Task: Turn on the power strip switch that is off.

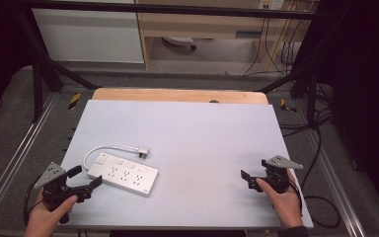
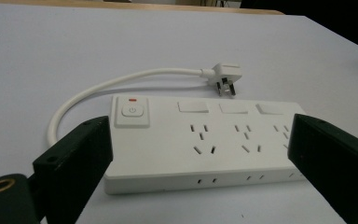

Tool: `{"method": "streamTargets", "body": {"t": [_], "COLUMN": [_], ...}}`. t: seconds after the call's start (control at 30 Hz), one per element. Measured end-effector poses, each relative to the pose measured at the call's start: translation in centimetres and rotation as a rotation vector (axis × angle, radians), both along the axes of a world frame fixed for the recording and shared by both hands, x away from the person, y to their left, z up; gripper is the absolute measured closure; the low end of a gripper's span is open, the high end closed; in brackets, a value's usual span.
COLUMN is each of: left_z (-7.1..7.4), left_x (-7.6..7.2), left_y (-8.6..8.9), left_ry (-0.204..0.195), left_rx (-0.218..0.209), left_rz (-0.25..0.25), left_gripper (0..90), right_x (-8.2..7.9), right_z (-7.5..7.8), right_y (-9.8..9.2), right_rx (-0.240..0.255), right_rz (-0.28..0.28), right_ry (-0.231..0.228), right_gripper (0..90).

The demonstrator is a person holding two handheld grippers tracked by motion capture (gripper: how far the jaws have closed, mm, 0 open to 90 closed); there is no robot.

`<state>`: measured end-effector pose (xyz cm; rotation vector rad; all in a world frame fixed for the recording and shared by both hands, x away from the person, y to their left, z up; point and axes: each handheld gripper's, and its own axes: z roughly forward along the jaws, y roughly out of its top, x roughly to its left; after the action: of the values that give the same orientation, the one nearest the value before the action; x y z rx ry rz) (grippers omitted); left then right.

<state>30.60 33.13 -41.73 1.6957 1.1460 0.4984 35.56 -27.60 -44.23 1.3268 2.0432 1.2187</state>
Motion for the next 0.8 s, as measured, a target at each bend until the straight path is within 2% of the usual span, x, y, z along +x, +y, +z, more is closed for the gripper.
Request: {"method": "streamTargets", "body": {"t": [0.4, 0.6, 0.8], "left_z": [0.08, 0.31, 0.57], "left_x": [-0.08, -0.04, -0.03], "left_y": [-0.08, 0.00, -0.10], "left_ry": [-0.008, -0.013, -0.022], "left_rx": [-0.004, -0.015, -0.008], "left_rz": [-0.009, 0.009, -0.009], "left_gripper": [7.0, 5.8, 5.9], "right_x": [0.08, 0.12, 0.06], "right_z": [-0.05, -0.05, -0.03], "right_y": [0.05, 0.05, 0.05], "right_rx": [0.003, 0.011, 0.008], "right_rz": [0.003, 0.005, 0.006], "right_ry": [0.011, 0.015, 0.014], "right_gripper": [4.4, 4.4, 4.3]}}
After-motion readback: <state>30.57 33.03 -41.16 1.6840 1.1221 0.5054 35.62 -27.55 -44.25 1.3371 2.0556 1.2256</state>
